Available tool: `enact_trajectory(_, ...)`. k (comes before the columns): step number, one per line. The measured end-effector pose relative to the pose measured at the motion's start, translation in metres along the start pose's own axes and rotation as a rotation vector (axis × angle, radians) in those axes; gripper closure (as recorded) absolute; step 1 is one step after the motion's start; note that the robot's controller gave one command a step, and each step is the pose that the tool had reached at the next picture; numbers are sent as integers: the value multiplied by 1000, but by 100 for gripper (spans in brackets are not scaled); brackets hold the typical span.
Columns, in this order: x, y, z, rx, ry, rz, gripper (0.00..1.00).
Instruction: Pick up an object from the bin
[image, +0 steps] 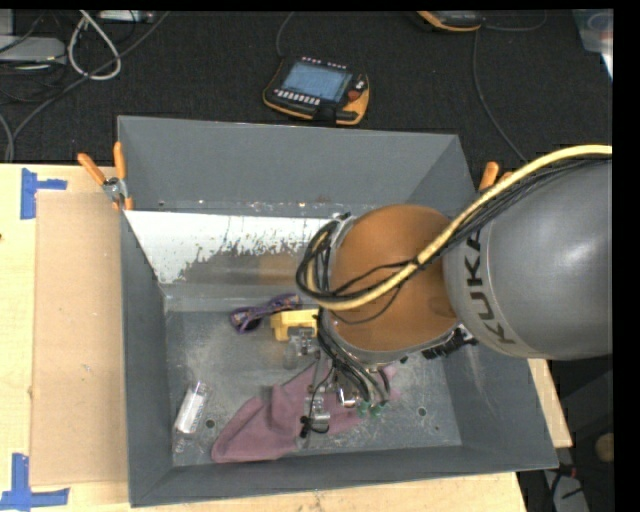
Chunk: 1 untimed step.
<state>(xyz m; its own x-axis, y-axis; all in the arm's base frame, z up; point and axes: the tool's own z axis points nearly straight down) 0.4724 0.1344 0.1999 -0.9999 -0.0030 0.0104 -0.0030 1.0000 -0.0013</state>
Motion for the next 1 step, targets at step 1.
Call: enact_trajectory(1,-2,-1,-4,-1,-8,6,0)
